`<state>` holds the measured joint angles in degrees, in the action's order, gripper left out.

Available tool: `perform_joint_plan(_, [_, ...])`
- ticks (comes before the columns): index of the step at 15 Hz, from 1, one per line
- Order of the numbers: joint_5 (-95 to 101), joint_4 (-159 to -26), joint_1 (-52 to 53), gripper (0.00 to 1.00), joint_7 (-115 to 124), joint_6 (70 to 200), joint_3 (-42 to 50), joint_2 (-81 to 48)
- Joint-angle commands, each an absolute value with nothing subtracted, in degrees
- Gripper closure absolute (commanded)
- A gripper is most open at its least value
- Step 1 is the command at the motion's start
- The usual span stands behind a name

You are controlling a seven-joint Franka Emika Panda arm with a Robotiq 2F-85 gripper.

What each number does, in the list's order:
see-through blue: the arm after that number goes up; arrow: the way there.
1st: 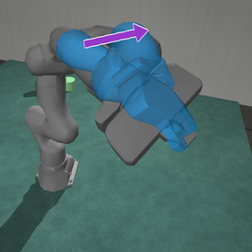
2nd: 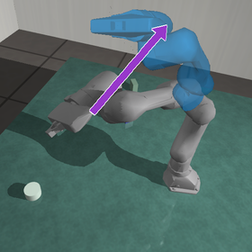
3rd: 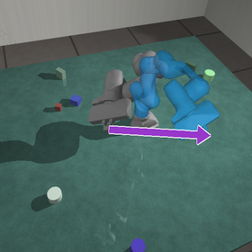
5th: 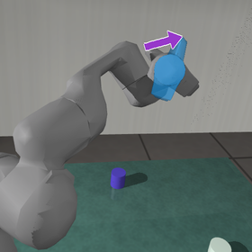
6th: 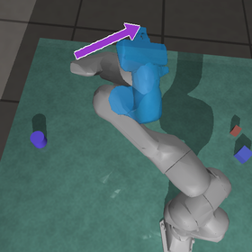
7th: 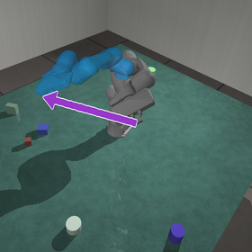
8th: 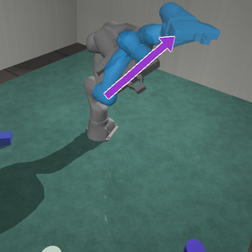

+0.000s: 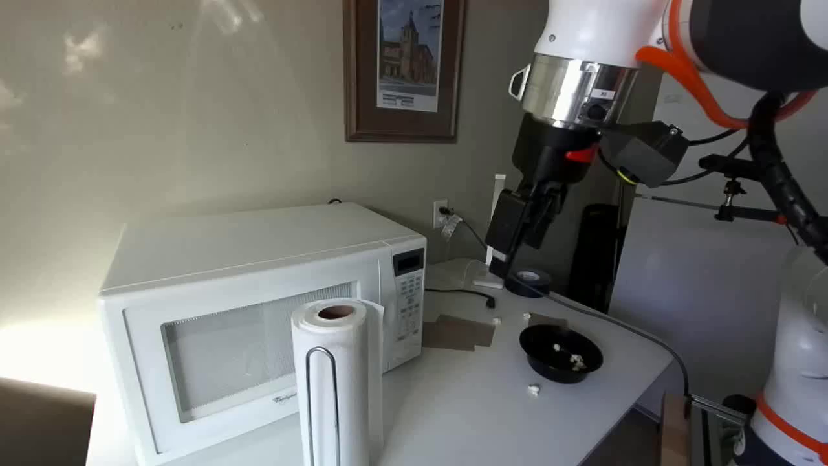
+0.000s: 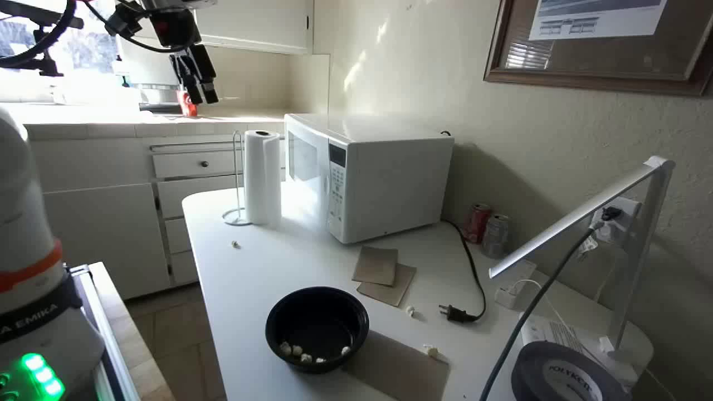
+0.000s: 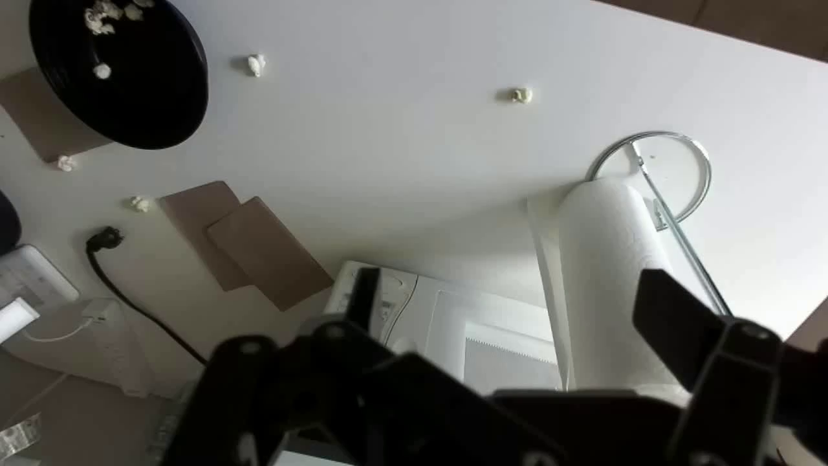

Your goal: Remove the paper towel from the paper towel holder and put it on the counter

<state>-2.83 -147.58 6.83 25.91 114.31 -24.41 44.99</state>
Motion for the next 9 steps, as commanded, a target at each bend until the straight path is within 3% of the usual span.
perform_joint_plan(1, [-2.21,-147.48,7.6,0.0,26.4,114.21,-23.76,44.72])
perform_joint_plan(9, [-1.58,-147.37,7.37,0.0,23.07,117.28,-22.26,42.14])
